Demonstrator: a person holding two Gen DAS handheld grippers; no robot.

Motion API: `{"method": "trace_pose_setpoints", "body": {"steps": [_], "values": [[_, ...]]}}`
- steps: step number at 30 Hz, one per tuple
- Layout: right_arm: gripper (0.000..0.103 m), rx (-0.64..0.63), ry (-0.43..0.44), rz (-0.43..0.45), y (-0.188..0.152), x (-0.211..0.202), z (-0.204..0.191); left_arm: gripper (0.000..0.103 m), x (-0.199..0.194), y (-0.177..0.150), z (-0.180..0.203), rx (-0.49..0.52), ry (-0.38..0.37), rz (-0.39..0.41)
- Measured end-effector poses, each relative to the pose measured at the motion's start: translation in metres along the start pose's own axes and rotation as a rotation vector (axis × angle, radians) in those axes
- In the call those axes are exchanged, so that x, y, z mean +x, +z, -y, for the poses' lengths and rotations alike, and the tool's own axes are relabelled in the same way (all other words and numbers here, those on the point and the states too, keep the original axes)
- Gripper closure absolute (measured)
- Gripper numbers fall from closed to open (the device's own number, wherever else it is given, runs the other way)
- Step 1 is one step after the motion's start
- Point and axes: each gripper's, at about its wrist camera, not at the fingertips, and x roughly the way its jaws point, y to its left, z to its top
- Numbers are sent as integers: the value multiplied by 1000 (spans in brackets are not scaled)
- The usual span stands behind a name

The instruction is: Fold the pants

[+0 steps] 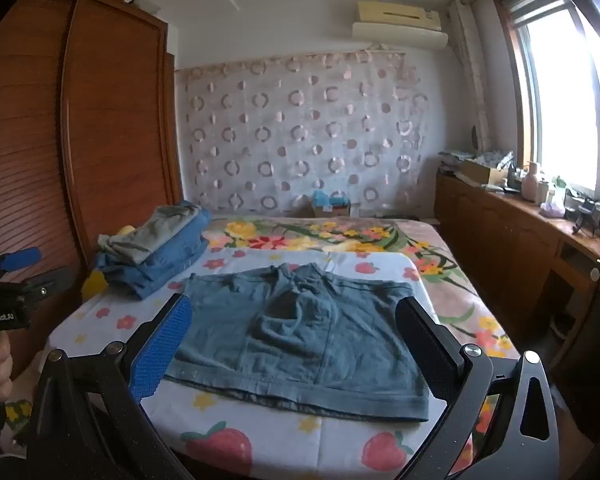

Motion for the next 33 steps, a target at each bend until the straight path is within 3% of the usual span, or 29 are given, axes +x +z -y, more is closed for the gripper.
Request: {"method": "trace_pose_setpoints", "body": {"steps": [33], "values": [[0,7,9,5,0,-5,-3,0,0,-4,6,13,-1,-19]]}}
